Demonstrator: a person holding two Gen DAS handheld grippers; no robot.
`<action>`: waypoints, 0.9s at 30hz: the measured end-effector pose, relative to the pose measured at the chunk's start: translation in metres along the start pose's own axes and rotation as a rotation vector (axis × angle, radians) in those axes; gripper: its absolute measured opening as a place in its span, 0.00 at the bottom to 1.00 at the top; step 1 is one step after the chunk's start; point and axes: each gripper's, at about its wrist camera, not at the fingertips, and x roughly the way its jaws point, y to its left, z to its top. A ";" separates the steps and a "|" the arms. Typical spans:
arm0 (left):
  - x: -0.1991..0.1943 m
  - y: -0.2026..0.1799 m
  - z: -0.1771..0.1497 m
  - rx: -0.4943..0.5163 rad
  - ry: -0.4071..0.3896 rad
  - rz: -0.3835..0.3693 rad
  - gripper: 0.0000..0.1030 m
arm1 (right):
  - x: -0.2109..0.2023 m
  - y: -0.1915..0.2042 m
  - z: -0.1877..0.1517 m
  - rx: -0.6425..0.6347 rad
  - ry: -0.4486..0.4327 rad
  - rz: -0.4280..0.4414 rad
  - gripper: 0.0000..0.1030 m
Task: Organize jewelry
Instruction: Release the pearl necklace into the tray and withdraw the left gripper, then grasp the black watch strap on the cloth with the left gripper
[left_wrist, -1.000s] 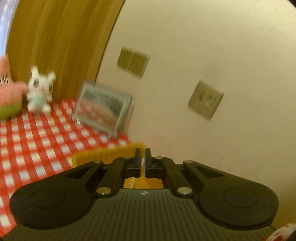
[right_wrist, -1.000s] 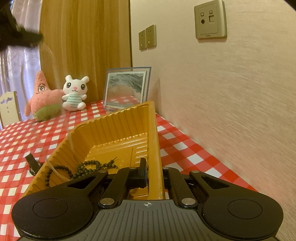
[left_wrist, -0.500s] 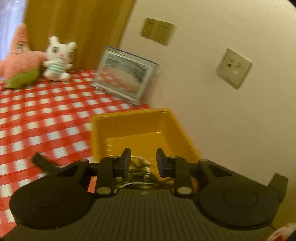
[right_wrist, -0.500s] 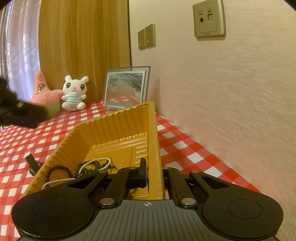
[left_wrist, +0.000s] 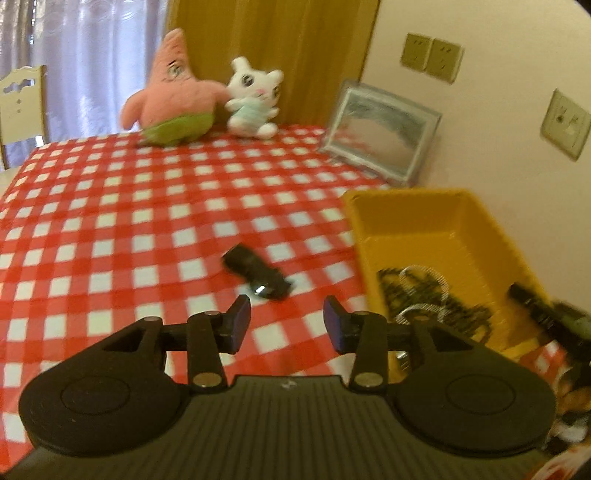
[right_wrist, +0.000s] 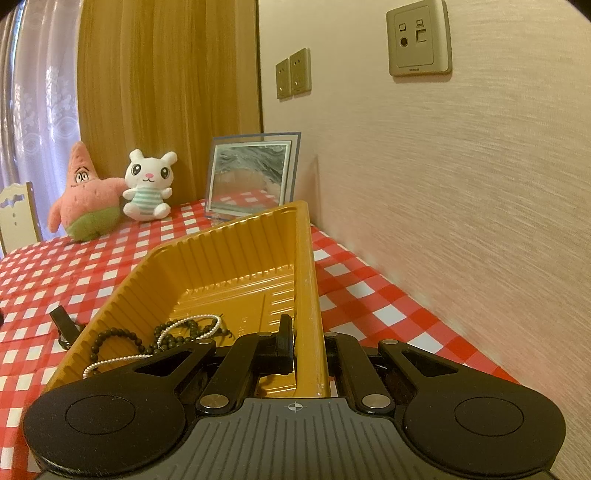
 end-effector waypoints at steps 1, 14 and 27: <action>0.001 0.001 -0.004 0.011 0.007 0.015 0.38 | 0.000 0.000 0.000 0.001 -0.001 -0.002 0.04; 0.045 -0.012 -0.015 0.098 -0.007 0.075 0.59 | 0.008 0.000 -0.004 -0.006 -0.008 -0.041 0.04; 0.121 -0.012 0.006 0.075 0.007 0.136 0.66 | 0.014 -0.001 -0.004 -0.012 -0.011 -0.044 0.05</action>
